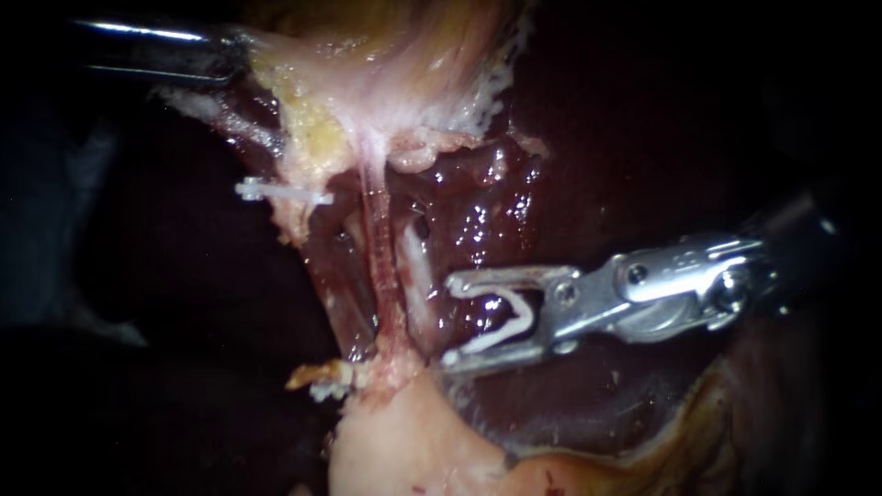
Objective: Clipping first clip right tube
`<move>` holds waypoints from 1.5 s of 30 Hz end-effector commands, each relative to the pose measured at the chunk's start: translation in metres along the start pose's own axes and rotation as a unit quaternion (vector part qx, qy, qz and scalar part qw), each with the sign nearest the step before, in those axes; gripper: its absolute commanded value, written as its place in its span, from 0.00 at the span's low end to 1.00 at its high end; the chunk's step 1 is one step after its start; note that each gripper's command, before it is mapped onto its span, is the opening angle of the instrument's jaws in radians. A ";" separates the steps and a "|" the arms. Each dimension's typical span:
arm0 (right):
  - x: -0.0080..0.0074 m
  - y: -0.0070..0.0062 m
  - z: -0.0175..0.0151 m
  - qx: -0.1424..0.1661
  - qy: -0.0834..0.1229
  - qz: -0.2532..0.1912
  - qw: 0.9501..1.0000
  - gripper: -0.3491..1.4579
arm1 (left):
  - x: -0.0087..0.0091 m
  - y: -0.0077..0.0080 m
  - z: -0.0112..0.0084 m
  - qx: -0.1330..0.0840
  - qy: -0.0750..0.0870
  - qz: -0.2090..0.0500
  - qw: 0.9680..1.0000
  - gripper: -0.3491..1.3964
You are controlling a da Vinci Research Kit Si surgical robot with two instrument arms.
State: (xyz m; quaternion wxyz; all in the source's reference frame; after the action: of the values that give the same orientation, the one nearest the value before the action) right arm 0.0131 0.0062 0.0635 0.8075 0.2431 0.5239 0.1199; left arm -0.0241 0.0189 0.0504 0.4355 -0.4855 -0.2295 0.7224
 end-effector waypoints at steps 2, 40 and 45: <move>-0.0002 0.0002 0.0012 0.008 0.003 0.007 1.000 0.47 | -0.0001 0.0000 0.0001 0.001 0.000 0.000 1.000 0.00; 0.0007 -0.0017 0.0080 0.109 0.096 0.100 0.984 0.47 | -0.0005 -0.0001 0.0006 0.000 0.000 0.001 1.000 0.00; 0.0015 -0.0033 0.0079 0.148 0.097 0.089 0.980 0.45 | -0.0005 0.0000 0.0006 0.000 0.000 0.001 1.000 0.00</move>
State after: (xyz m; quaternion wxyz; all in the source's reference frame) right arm 0.0206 0.0019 0.0631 0.6914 0.3967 0.5888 0.1339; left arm -0.0245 0.0186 0.0509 0.4345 -0.4859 -0.2288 0.7230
